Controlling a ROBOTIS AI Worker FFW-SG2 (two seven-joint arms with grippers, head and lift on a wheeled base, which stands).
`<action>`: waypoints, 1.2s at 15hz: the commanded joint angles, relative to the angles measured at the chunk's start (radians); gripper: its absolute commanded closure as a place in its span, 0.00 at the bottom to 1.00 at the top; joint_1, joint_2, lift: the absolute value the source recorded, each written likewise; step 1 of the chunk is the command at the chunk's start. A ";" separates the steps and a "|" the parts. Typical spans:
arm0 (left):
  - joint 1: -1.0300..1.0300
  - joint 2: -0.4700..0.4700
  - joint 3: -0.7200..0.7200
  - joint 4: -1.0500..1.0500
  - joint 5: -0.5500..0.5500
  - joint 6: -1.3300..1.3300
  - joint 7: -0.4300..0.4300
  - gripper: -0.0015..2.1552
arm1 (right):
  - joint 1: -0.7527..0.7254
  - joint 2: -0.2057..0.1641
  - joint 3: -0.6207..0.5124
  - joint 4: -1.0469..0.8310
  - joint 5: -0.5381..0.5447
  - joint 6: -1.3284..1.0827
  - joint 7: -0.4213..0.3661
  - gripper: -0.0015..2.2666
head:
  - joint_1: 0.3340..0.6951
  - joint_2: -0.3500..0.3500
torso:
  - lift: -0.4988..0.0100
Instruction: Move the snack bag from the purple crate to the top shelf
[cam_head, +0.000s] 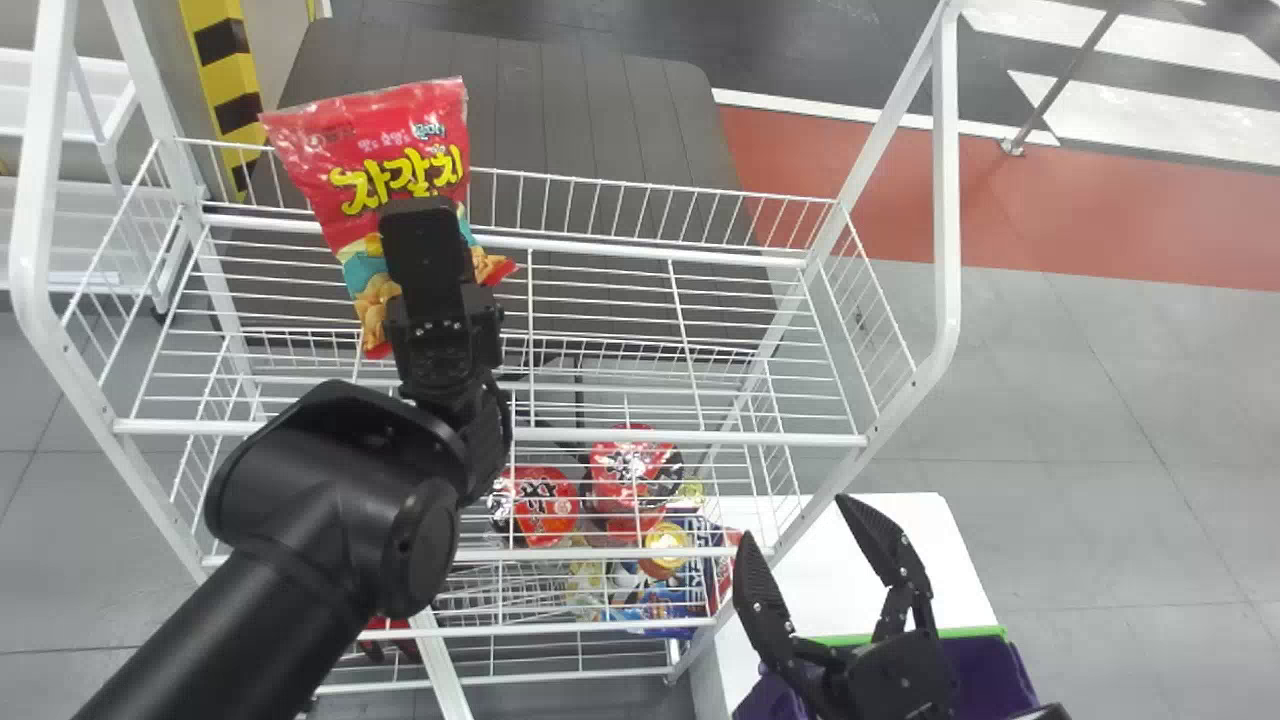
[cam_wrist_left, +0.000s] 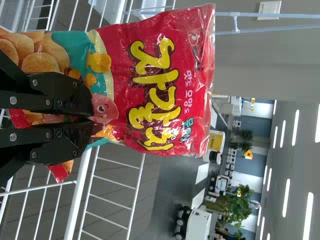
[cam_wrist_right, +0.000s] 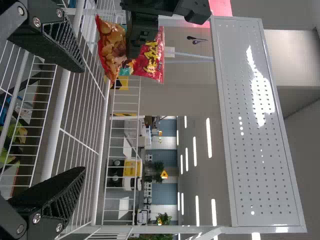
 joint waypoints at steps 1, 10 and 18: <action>0.022 -0.003 -0.001 -0.031 -0.021 0.003 0.000 0.48 | 0.000 0.001 0.000 0.000 0.000 -0.003 0.000 0.06 | 1.00 0.16 | 0.99; 0.114 -0.003 0.003 -0.173 -0.159 0.101 -0.012 0.48 | 0.000 0.001 0.009 0.008 0.002 -0.027 0.000 0.06 | 1.00 0.13 | 0.99; 0.151 -0.003 0.019 -0.189 -0.251 0.076 -0.008 0.48 | 0.008 0.001 0.011 0.008 0.003 -0.049 0.002 0.06 | 1.00 0.13 | 0.99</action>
